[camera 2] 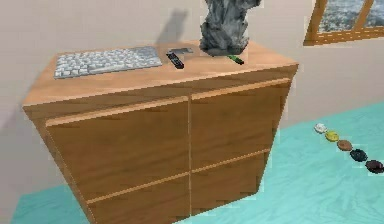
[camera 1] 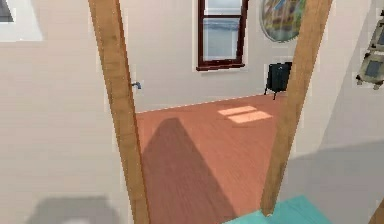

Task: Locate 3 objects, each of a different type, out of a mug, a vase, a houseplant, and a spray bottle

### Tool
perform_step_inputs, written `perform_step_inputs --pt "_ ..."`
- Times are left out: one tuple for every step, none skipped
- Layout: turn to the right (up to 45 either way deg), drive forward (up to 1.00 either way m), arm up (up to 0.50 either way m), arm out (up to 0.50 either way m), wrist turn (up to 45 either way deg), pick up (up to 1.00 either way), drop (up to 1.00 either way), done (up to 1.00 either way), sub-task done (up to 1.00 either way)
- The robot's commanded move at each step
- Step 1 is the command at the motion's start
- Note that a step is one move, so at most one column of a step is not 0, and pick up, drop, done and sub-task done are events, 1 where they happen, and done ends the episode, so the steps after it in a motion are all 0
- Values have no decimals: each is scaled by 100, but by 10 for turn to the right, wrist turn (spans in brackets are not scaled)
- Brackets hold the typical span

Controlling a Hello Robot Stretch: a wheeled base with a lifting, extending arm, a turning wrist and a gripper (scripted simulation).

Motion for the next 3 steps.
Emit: perform_step_inputs --pt "-450 0 0 0 0 0 0 0 0" --pt "-330 0 0 0 0 0 0 0 0" --pt "0 10 0 0 0 0 0 0 0"
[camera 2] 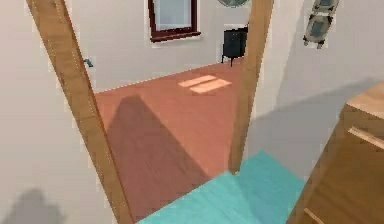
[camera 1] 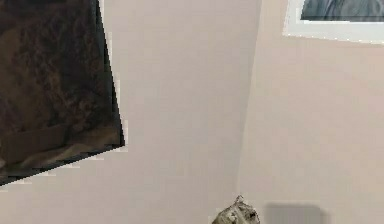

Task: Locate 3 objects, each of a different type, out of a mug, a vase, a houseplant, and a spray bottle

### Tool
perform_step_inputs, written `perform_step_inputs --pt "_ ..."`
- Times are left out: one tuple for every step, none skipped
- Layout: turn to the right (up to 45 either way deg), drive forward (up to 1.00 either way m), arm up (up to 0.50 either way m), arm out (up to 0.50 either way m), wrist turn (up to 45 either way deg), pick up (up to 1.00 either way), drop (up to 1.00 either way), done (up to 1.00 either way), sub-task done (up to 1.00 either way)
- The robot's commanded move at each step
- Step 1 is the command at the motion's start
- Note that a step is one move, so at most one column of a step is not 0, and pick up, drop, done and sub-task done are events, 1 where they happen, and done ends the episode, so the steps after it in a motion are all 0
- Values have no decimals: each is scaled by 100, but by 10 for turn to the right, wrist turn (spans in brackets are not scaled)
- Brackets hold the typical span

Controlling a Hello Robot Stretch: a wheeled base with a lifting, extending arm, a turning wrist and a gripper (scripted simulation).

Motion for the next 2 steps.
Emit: perform_step_inputs --pt "-450 0 0 0 0 0 0 0 0" --pt "-240 0 0 0 0 0 0 0 0"
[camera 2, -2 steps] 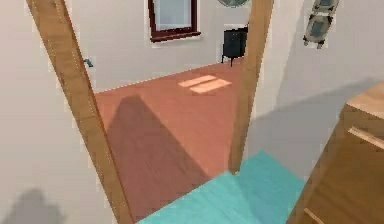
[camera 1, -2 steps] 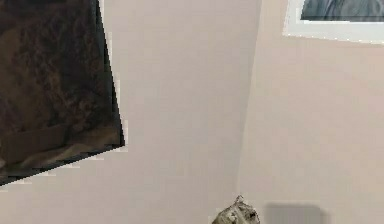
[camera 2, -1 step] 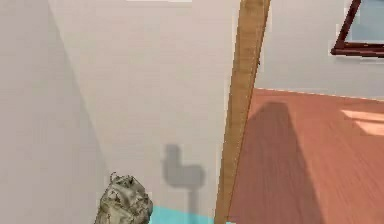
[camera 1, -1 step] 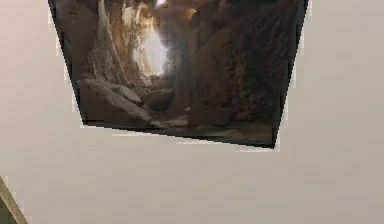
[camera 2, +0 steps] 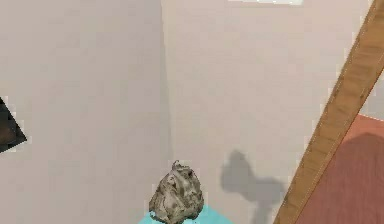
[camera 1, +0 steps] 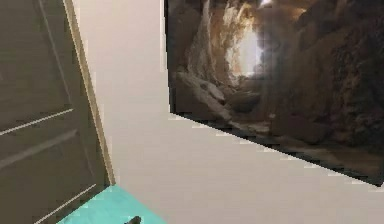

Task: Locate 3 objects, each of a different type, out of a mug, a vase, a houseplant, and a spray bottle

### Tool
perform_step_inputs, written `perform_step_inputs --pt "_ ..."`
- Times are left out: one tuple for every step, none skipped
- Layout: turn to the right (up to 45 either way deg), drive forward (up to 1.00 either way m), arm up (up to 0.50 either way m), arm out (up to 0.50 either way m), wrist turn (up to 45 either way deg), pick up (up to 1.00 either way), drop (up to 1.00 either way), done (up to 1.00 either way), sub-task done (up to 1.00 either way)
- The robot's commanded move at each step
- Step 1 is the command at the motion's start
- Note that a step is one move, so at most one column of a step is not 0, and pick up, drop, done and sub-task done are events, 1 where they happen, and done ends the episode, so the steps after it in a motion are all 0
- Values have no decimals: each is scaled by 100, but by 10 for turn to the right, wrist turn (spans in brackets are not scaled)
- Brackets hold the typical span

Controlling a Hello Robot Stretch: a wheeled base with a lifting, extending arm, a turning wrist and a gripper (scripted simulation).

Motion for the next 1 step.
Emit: perform_step_inputs --pt "0 30 0 0 0 0 0 0 0"
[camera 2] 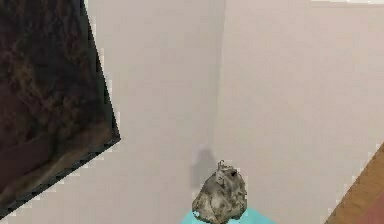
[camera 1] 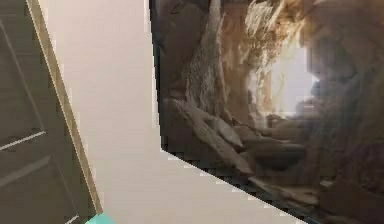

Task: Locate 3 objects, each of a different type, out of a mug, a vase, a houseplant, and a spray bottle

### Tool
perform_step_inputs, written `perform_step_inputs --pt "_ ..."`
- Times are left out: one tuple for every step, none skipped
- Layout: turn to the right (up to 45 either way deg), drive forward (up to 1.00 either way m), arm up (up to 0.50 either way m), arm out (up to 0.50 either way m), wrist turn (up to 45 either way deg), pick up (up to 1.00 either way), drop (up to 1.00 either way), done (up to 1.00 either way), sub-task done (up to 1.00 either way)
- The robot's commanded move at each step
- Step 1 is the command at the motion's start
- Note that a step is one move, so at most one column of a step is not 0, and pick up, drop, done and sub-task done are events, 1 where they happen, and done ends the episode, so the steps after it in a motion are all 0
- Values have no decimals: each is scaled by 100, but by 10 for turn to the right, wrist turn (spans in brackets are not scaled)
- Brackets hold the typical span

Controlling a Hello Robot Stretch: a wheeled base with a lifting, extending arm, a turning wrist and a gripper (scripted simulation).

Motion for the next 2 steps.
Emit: perform_step_inputs --pt "-450 0 0 0 0 0 0 0 0" --pt "-60 0 0 0 0 0 0 0 0"
